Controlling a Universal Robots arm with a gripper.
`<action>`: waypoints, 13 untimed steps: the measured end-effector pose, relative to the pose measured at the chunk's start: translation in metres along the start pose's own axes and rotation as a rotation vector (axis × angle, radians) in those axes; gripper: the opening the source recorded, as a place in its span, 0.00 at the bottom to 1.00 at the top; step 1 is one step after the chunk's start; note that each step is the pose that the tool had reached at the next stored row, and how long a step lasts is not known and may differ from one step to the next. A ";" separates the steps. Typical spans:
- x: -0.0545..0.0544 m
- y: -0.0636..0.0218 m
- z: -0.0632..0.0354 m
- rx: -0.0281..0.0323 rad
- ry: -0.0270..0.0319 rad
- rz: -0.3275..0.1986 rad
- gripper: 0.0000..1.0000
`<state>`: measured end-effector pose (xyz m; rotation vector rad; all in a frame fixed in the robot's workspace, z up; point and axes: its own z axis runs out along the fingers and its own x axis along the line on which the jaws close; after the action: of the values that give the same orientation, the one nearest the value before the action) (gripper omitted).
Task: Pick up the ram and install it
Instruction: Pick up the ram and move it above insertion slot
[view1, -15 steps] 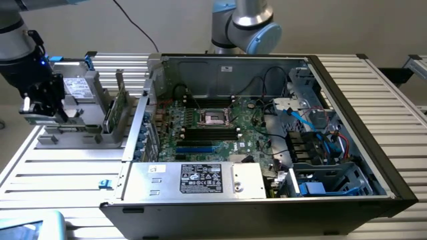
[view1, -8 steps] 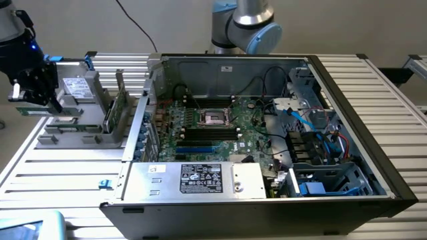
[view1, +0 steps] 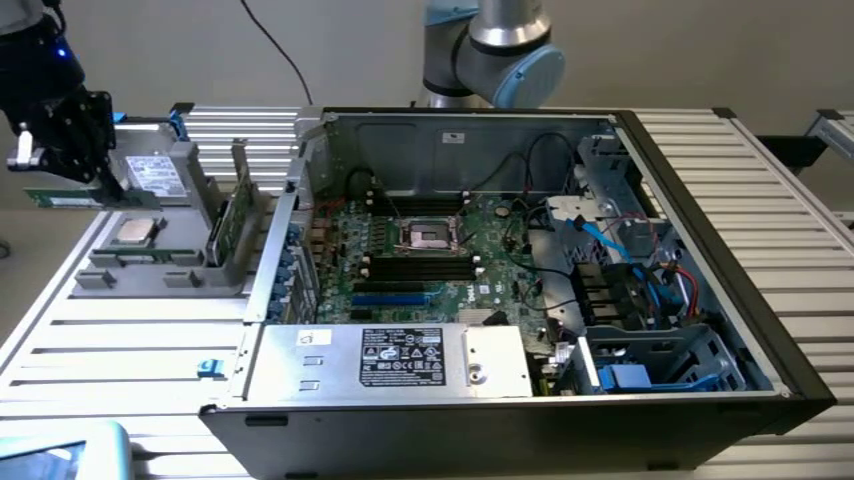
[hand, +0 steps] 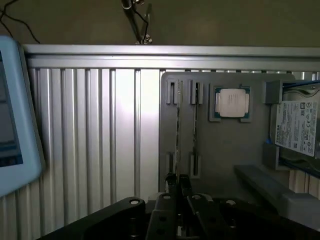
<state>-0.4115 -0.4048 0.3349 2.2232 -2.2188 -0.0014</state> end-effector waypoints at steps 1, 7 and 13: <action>0.000 -0.0025 -0.0048 -0.0002 0.0001 0.000 0.14; 0.000 -0.0168 -0.0322 -0.0001 0.0001 0.000 0.14; 0.000 -0.0354 -0.0547 0.0001 0.0000 0.000 0.14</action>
<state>-0.3760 -0.4048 0.3896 2.2233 -2.2188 -0.0014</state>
